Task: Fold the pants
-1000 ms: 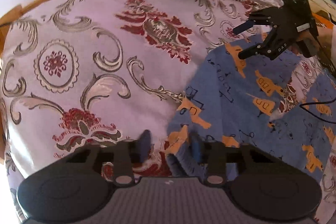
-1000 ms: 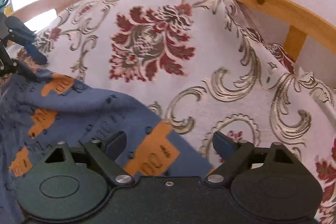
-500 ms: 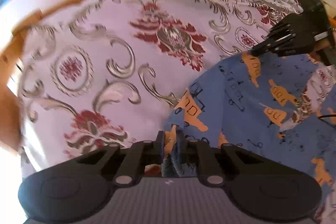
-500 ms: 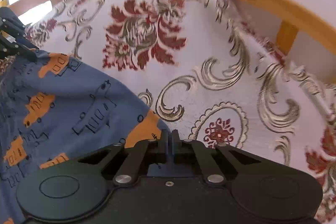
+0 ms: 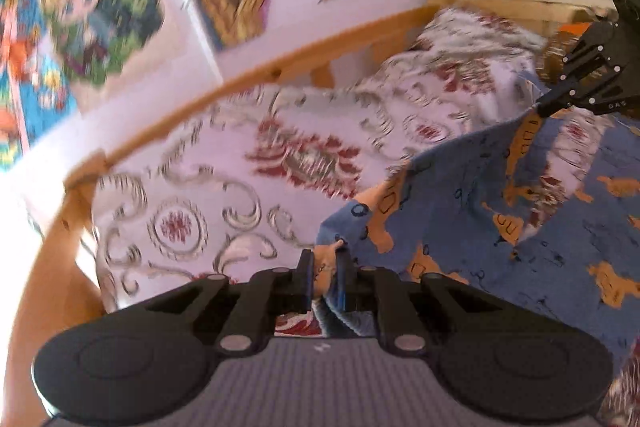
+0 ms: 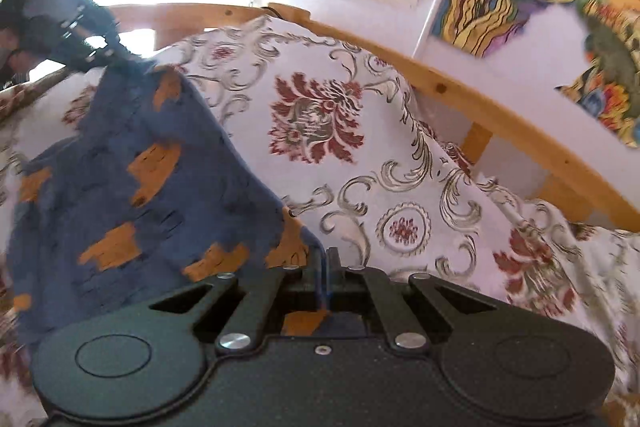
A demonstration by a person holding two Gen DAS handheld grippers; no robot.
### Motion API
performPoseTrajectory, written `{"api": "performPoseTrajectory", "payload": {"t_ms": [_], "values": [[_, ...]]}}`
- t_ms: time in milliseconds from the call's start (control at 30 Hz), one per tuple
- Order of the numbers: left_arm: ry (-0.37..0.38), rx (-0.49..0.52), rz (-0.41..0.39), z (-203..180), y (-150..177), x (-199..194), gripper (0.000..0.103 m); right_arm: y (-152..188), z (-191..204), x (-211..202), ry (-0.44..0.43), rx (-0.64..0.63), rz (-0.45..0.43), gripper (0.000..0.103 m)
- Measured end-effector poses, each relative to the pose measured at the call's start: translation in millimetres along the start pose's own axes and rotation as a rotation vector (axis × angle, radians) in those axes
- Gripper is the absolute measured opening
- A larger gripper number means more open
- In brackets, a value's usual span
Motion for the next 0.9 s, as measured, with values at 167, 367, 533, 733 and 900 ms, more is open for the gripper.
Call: {"api": "performPoseTrajectory", "payload": {"t_ms": [167,367,533,733,900], "values": [[0.073,0.178,-0.075,-34.6,-2.4,-42.5,0.012,17.8,44.6,-58.5,0.02,-0.009,0.029,0.0],[0.213,0.378,-0.056,-86.2,29.4,-79.3,0.012,59.3,106.2,-101.1,-0.017,-0.012,0.15,0.0],[0.267,0.563,0.004,-116.9,73.1,-84.2,0.012,101.6,146.6,-101.7,-0.044,-0.033,0.268,0.0],[0.291,0.699,0.028,-132.4,105.1,-90.6,0.015,112.1,159.7,-95.8,-0.029,-0.091,0.296,0.0],[0.219,0.711,-0.026,-126.8,88.9,-89.3,0.014,107.7,157.3,-98.2,0.02,-0.157,0.261,0.0]]}}
Point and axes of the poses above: each gripper's, at about its wrist camera, not at the fingertips, and x roughly the way its jaws point, z to its left, y to its underside, the point moved 10 cm from there along x, roughly the way its jaws point, and after that the axes turned 14 degrees about -z, right-handed, at the moved point
